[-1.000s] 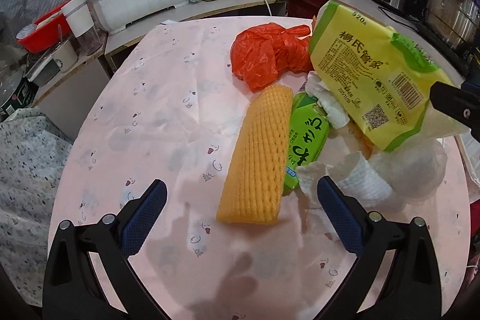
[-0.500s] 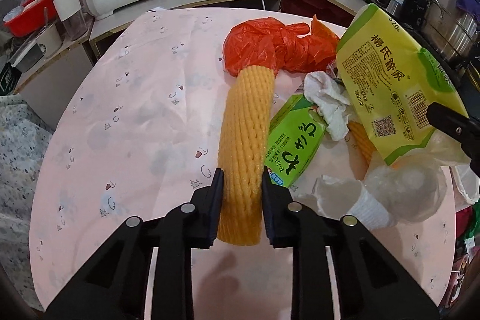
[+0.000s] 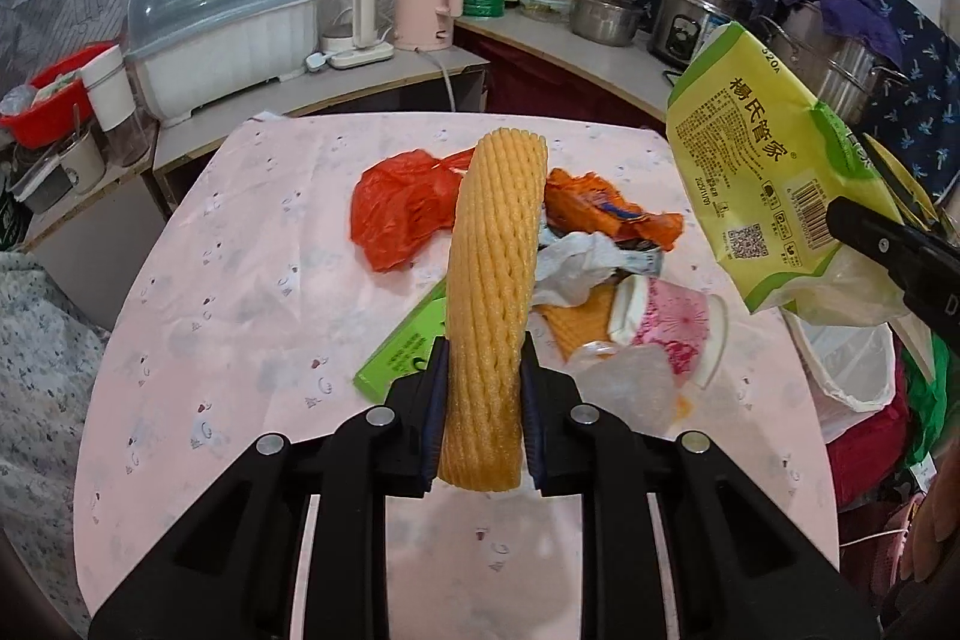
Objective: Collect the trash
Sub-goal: 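Carry the snack bag with the right gripper over the bin and release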
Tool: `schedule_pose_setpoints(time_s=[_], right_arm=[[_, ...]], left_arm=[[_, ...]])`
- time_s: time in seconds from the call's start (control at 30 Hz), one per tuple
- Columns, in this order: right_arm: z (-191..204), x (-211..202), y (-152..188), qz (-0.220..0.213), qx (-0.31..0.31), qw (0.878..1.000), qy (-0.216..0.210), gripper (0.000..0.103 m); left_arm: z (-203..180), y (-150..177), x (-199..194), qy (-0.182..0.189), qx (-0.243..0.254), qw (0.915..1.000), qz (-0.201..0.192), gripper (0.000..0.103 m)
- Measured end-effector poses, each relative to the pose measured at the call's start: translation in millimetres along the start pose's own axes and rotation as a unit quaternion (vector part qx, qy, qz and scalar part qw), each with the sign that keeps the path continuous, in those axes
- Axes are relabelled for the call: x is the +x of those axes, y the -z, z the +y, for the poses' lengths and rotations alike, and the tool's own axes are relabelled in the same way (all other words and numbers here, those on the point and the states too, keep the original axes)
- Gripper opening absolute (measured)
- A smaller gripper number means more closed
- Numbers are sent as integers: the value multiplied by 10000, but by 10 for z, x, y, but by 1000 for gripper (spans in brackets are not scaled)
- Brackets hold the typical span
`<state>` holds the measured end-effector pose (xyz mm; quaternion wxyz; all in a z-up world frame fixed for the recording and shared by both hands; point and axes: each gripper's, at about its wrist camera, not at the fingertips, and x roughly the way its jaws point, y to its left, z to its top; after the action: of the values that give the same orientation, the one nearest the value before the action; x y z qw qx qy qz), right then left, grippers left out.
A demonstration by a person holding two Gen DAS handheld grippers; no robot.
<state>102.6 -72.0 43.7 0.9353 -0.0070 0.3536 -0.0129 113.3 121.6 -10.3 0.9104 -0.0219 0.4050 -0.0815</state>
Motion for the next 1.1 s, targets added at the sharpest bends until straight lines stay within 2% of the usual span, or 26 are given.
schedule_pose_setpoints(time_s=[0.27,0.5,0.7,0.87,1.1], right_arm=[[-724,-291,74,-217,604,9970,437,13],[-1398,-434,270,-257,1159,9889,888,13],[-1989,-453,520,-145,1614,9788,1250,13],[-2319,-393,702,-19,1858,9725,1407,13],[-2632,-225,836,142,2026,9677,1494,14]], left_arm=[[-873,-75,-174,536,574,9968,-169,21],[-1709,-32,-152,1034,1091,9885,-131,21],[-2365,50,-20,1390,1475,9792,-38,21],[-2838,98,162,1692,1745,9700,74,21],[-3243,152,467,1912,1992,9607,295,21]])
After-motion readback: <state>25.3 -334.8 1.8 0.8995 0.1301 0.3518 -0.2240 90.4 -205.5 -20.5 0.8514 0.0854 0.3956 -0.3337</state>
